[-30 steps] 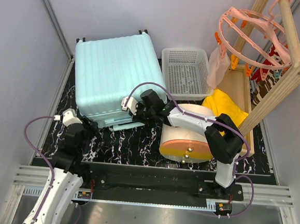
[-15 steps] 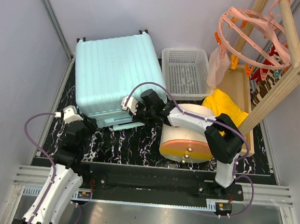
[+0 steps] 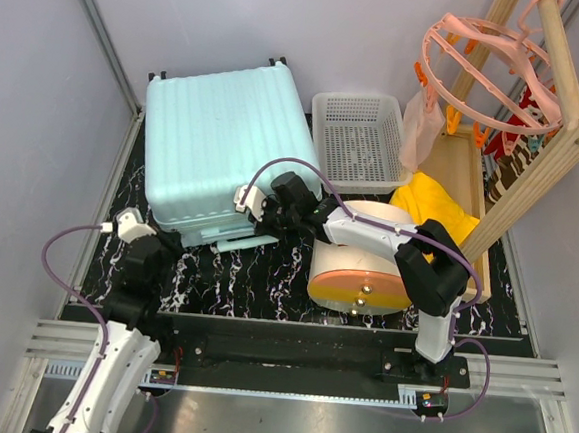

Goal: Open, take out, and arrange the luggage
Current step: Adjust the luggage at the center of the board.

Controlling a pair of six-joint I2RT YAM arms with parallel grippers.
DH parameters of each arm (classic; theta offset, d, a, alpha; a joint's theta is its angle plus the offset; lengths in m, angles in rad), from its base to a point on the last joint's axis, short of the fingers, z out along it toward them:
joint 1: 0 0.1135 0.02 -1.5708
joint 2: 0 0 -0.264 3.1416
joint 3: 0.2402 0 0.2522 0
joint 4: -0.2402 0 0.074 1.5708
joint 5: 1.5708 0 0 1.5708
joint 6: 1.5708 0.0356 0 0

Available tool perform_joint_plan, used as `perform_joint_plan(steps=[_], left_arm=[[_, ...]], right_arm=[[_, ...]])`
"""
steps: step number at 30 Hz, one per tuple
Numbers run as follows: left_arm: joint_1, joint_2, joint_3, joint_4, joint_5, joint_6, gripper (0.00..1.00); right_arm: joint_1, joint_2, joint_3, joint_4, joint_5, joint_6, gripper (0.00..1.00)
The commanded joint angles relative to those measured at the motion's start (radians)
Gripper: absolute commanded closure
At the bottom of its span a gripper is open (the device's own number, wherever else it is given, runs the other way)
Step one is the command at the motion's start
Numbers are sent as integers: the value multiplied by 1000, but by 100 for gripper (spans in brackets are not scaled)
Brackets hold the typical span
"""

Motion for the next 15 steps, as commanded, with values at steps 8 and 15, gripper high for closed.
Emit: perform_joint_plan(steps=[8,15], left_arm=[[136,-96,-6,-43,-212,-52,100],[240,-75,-22,3,-197,-55,100]], right_arm=[[-205,-32,59,26,433,335,100],[-205,-36,54,25,436,339,100]])
